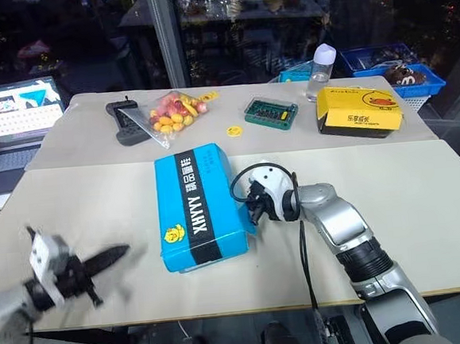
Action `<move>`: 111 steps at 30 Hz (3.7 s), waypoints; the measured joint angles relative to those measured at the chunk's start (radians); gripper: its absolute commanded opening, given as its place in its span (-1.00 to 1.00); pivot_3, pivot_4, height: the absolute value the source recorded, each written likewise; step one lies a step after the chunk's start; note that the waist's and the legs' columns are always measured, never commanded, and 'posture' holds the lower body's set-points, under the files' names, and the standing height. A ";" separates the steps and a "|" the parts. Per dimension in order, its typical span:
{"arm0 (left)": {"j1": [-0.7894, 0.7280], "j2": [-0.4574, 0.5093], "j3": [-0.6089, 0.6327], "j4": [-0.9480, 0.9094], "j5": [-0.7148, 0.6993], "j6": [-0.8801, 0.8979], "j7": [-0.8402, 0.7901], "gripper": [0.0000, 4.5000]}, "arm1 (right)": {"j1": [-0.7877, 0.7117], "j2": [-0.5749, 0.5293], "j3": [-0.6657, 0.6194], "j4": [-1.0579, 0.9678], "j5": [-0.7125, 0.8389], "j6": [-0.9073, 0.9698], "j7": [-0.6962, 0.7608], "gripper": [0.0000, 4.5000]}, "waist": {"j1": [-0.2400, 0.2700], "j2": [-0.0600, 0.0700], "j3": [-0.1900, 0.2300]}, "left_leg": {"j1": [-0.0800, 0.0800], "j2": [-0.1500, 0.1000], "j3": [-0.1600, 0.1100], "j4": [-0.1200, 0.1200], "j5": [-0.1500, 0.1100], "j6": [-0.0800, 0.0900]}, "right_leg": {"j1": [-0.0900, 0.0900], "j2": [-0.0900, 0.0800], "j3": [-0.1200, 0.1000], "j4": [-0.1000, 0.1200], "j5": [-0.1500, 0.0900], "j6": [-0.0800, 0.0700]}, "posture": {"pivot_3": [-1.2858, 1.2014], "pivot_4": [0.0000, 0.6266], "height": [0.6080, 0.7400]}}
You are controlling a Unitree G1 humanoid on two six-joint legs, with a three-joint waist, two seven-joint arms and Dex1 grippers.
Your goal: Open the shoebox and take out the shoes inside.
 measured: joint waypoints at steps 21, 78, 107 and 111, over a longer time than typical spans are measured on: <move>0.419 0.033 0.200 -0.354 -0.055 -0.090 -0.117 -0.97 | -0.121 -0.074 0.057 0.049 -0.007 -0.105 0.273 -1.00 | -0.026 -0.001 0.002 | 0.003 -0.001 0.001 0.000 0.000 0.000 | 0.000 -0.001 0.001 -0.002 -0.003 -0.011 | 0.03 -0.52 0.79; -0.018 0.430 0.435 -0.134 -0.411 0.197 0.065 -0.97 | -0.504 0.230 0.077 0.204 -0.114 -0.239 0.309 -1.00 | -0.037 -0.007 0.004 | -0.003 0.007 0.000 0.001 -0.002 -0.005 | -0.014 0.005 -0.004 0.017 -0.005 -0.011 | 0.03 -0.52 0.79; -0.262 0.484 0.183 0.008 -0.307 0.316 -0.066 -1.00 | -0.596 0.287 0.304 0.416 -0.282 -0.456 0.414 0.99 | -0.047 -0.002 0.008 | -0.003 0.014 0.000 -0.002 -0.002 -0.005 | -0.018 0.014 -0.003 0.020 -0.005 -0.015 | 0.03 -0.52 0.79; -0.252 0.471 0.199 -0.010 -0.307 0.334 -0.064 -1.00 | -0.632 0.345 0.325 0.572 -0.331 -0.562 0.413 0.99 | -0.046 -0.002 0.008 | -0.003 0.013 0.000 -0.001 -0.002 -0.005 | -0.018 0.014 -0.002 0.020 -0.005 -0.015 | 0.03 -0.52 0.79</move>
